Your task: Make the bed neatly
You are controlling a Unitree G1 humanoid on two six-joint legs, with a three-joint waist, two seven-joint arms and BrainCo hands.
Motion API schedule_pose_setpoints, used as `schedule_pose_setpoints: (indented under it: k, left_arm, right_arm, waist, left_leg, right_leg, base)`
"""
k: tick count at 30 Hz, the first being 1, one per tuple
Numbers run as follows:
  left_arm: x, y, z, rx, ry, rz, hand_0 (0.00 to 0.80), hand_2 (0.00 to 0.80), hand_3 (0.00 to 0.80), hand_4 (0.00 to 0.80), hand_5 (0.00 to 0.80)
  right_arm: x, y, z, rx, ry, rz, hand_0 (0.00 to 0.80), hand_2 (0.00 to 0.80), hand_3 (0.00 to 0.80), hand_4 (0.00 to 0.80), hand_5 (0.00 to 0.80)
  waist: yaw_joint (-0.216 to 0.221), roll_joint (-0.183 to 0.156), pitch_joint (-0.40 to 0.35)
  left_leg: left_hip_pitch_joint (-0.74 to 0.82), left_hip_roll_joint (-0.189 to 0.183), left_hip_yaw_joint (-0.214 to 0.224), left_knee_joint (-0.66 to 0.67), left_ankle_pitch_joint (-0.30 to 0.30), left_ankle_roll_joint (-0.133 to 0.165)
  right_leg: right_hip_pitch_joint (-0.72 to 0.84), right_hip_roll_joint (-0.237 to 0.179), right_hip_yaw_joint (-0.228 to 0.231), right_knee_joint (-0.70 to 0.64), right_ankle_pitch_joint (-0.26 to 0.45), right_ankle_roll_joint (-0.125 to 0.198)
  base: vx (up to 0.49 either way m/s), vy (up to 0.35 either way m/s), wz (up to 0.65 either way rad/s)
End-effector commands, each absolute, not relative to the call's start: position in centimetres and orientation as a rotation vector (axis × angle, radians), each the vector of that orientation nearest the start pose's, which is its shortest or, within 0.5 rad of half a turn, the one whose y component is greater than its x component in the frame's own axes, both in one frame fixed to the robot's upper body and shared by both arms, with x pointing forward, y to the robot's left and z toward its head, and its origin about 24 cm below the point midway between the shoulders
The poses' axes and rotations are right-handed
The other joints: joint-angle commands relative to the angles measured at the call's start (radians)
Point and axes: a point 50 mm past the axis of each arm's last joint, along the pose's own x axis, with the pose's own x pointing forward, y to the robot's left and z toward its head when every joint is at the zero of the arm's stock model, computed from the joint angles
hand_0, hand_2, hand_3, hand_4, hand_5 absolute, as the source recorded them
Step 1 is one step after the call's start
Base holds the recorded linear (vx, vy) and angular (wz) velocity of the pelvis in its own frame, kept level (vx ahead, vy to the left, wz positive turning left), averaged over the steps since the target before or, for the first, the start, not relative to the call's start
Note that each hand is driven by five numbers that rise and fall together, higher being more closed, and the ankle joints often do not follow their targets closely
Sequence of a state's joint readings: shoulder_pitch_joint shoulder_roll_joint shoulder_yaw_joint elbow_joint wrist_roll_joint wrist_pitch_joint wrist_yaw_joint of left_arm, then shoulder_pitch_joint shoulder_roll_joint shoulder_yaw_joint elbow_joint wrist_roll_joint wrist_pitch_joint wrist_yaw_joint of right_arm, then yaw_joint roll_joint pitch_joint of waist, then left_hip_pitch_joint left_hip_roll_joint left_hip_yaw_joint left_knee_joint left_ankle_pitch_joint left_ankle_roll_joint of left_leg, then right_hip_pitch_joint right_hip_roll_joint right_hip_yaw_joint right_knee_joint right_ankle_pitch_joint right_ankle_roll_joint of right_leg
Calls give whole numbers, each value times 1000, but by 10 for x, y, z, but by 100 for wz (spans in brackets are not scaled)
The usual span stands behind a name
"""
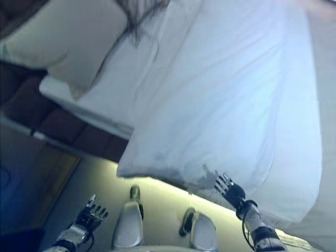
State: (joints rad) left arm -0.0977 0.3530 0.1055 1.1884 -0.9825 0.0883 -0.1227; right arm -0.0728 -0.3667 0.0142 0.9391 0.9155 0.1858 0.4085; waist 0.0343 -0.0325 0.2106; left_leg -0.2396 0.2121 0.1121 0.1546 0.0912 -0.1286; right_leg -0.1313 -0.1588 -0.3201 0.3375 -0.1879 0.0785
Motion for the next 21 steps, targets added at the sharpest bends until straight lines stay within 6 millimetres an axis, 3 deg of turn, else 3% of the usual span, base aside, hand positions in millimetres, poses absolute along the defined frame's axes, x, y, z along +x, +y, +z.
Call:
schedule_pose_setpoints:
  k: [1, 3, 6, 7, 9, 10, 14, 17, 19, 21]
  left_arm:
    - [138, 281, -132, -523, 912, 549, 0, 0, 0, 0, 0]
    - [127, 273, -140, -433, 1002, 462, 0, 0, 0, 0, 0]
    - [108, 261, -150, -313, 1121, 341, 0, 0, 0, 0, 0]
    - [103, 256, -153, -276, 1165, 283, 0, 0, 0, 0, 0]
    - [95, 250, -156, -223, 1237, 204, 0, 0, 0, 0, 0]
    - [92, 248, -158, -202, 1267, 163, 0, 0, 0, 0, 0]
    - [80, 227, -166, -222, 1358, 133, 0, 0, 0, 0, 0]
    - [65, 209, -172, -388, 1410, 204, 0, 0, 0, 0, 0]
    - [59, 197, -174, -416, 1423, 190, 0, 0, 0, 0, 0]
    - [54, 193, -176, -335, 1441, 127, 0, 0, 0, 0, 0]
  right_arm:
    - [171, -258, -111, 660, 808, -87, 0, 0, 0, 0, 0]
    - [152, -254, -124, 626, 885, -119, 0, 0, 0, 0, 0]
    - [131, -249, -136, 606, 961, -148, 0, 0, 0, 0, 0]
    - [124, -248, -140, 618, 984, -169, 0, 0, 0, 0, 0]
    - [105, -248, -147, 656, 1031, -216, 0, 0, 0, 0, 0]
    - [99, -250, -149, 663, 1044, -248, 0, 0, 0, 0, 0]
    - [73, -246, -160, 655, 1136, -430, 0, 0, 0, 0, 0]
    - [46, -242, -168, 673, 1237, -630, 0, 0, 0, 0, 0]
    - [34, -233, -171, 654, 1293, -603, 0, 0, 0, 0, 0]
    - [41, -221, -173, 627, 1300, -515, 0, 0, 0, 0, 0]
  waist:
    - [-29, 8, -52]
    - [-37, 13, -93]
    - [-35, 24, -134]
    - [-37, 29, -143]
    - [-66, 39, -163]
    - [-74, 41, -169]
    - [-96, 57, -196]
    - [-104, 58, -206]
    - [-102, 56, -210]
    - [-96, 52, -215]
  left_leg:
    - [123, -11, 17, -57, -56, -13]
    - [165, -25, 9, -107, -42, -13]
    - [197, -96, -68, -144, -59, 4]
    - [209, -114, -75, -157, -67, 12]
    - [247, -100, -2, -193, -66, 13]
    - [261, -103, 13, -199, -71, 16]
    - [292, -117, 29, -241, -79, 28]
    - [317, -127, 45, -235, -101, 43]
    - [332, -132, 49, -235, -114, 51]
    - [344, -136, 54, -237, -120, 58]
  right_leg:
    - [59, 15, 38, -187, 103, -2]
    - [98, 30, 63, -245, 129, -3]
    - [132, 47, 125, -326, 170, 2]
    - [142, 49, 135, -347, 181, 6]
    - [161, 49, 134, -383, 195, 13]
    - [168, 48, 135, -397, 202, 16]
    - [182, 55, 156, -423, 215, 24]
    - [195, 52, 169, -417, 212, 25]
    - [206, 48, 169, -420, 215, 26]
    - [216, 46, 172, -424, 217, 26]
  base:
    - [219, -91, -30]
    - [187, -52, -41]
    - [99, 25, -68]
    - [75, 59, -84]
    - [78, 86, -69]
    - [72, 97, -36]
    - [51, 88, -26]
    - [75, 59, -19]
    - [85, 15, -15]
    - [69, 0, -8]
